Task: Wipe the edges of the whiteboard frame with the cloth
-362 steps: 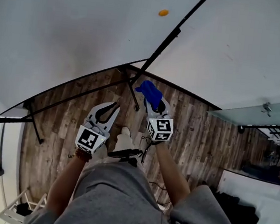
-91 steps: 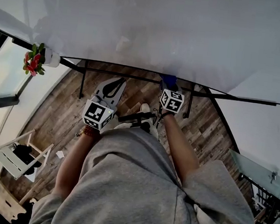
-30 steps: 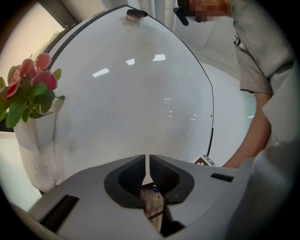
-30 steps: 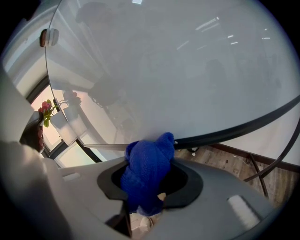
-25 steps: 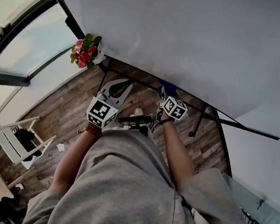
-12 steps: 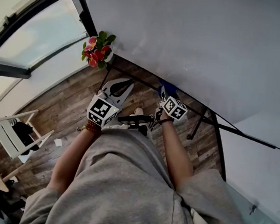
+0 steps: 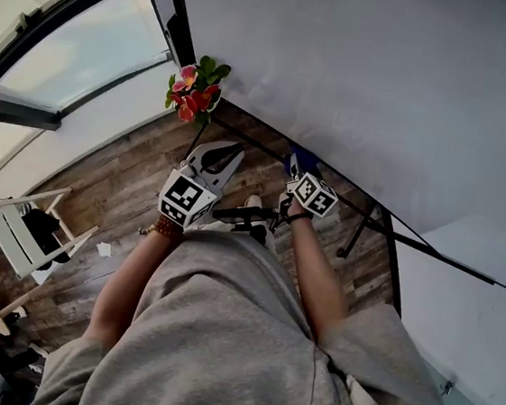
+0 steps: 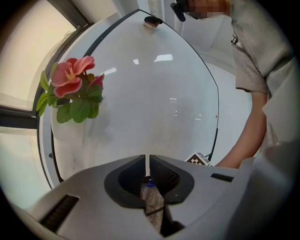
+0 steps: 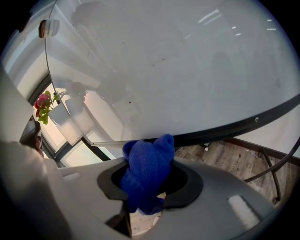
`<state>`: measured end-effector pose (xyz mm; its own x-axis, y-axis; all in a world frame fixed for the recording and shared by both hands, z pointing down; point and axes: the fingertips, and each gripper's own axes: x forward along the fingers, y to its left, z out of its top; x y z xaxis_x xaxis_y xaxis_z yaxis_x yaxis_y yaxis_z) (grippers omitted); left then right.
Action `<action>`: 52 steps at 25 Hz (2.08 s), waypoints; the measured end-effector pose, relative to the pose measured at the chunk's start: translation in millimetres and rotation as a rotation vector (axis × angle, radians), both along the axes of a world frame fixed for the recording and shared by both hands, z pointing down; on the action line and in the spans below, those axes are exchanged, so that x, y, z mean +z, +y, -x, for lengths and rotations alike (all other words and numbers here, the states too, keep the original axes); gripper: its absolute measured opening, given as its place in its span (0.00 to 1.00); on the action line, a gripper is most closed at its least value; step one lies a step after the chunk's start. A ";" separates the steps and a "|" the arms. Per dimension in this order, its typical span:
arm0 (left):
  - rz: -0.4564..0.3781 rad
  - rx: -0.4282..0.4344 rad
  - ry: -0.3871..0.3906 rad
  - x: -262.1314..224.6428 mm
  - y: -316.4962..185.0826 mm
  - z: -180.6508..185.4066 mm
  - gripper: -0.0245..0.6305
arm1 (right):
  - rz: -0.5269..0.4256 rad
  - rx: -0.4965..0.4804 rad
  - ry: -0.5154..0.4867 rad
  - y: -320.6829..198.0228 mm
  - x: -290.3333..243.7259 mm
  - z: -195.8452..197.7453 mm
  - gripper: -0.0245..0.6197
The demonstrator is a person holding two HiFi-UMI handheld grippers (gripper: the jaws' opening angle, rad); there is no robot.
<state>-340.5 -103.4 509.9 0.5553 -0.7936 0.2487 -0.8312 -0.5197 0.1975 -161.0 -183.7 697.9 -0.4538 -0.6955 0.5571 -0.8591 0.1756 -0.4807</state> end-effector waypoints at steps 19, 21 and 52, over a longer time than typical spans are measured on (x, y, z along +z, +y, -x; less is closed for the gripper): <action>0.026 -0.048 -0.002 9.2 9.1 29.7 0.09 | -0.002 -0.080 0.001 -3.4 -0.2 51.3 0.27; 0.040 -0.062 -0.006 11.2 11.9 36.7 0.09 | -0.008 -0.093 -0.003 -5.6 0.1 58.1 0.27; 0.045 -0.290 -0.031 18.5 41.0 111.8 0.09 | -0.037 -0.239 -0.042 -15.6 -4.5 155.3 0.27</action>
